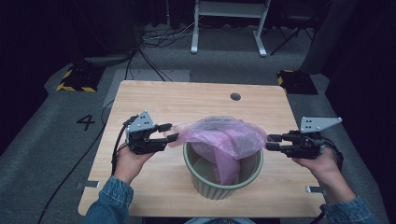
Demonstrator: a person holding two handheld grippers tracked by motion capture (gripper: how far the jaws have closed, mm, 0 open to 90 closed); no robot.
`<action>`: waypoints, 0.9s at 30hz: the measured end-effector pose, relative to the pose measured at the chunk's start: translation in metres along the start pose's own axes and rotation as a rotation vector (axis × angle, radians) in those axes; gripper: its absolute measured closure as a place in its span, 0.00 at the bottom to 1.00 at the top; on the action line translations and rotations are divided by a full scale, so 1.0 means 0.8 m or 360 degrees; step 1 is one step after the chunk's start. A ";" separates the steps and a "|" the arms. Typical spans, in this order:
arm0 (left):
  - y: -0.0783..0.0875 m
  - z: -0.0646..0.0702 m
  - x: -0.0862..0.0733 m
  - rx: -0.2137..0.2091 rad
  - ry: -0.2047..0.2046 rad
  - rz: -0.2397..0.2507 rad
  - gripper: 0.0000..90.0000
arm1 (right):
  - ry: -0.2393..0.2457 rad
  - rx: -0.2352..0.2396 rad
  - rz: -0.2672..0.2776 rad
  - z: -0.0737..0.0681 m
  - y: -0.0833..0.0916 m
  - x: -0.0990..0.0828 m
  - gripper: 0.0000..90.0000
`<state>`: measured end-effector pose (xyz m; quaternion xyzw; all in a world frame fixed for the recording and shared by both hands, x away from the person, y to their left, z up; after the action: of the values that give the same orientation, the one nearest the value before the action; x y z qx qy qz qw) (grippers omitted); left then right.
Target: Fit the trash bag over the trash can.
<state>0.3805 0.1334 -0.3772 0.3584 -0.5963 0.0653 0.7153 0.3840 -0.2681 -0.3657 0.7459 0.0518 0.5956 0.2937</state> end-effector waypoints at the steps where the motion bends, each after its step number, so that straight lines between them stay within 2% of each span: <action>1: 0.001 0.005 0.000 -0.0002 -0.0026 -0.0002 0.82 | 0.0015 0.0004 -0.0009 -0.003 0.000 0.001 0.91; 2: 0.003 0.010 0.001 0.0007 -0.0052 0.0005 0.89 | 0.0030 0.0006 -0.0012 -0.006 0.001 0.002 0.97; 4: 0.011 0.021 0.003 0.0002 -0.0095 0.0039 0.96 | 0.0071 -0.0012 -0.0015 -0.013 0.005 0.003 1.00; 8: 0.027 0.042 0.003 -0.0046 -0.0188 0.0122 0.99 | 0.0119 -0.0027 -0.0002 -0.028 0.013 0.005 1.00; 10: 0.033 0.054 -0.002 -0.0071 -0.0251 0.0132 0.99 | 0.0145 -0.0022 0.0002 -0.038 0.016 0.004 1.00; 13: 0.039 0.069 -0.015 -0.0113 -0.0310 0.0107 0.99 | 0.0194 0.0007 0.0005 -0.053 0.018 -0.002 1.00; 19: 0.037 0.083 -0.036 -0.0206 -0.0352 0.0052 1.00 | 0.0267 0.0097 -0.0056 -0.082 0.013 -0.020 1.00; 22: 0.031 0.088 -0.047 -0.0275 -0.0371 0.0020 1.00 | 0.0241 0.0114 -0.0107 -0.090 0.007 -0.029 1.00; 27: 0.018 0.093 -0.062 -0.0346 -0.0395 -0.0066 1.00 | 0.0206 0.0160 -0.0161 -0.094 -0.005 -0.045 1.00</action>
<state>0.2994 0.1164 -0.4131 0.2965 -0.6761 -0.0590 0.6719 0.3058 -0.2516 -0.3896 0.7161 0.1381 0.6235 0.2817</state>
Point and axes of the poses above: each handheld gripper's, and its own axes: y roughly backward along the jaws, x roughly out of its top, z roughly to its right, the point moved 5 cm from there along -y, roughly forward along the jaws, and after that the axes turned 2 degrees about x, right-handed, at the moved point
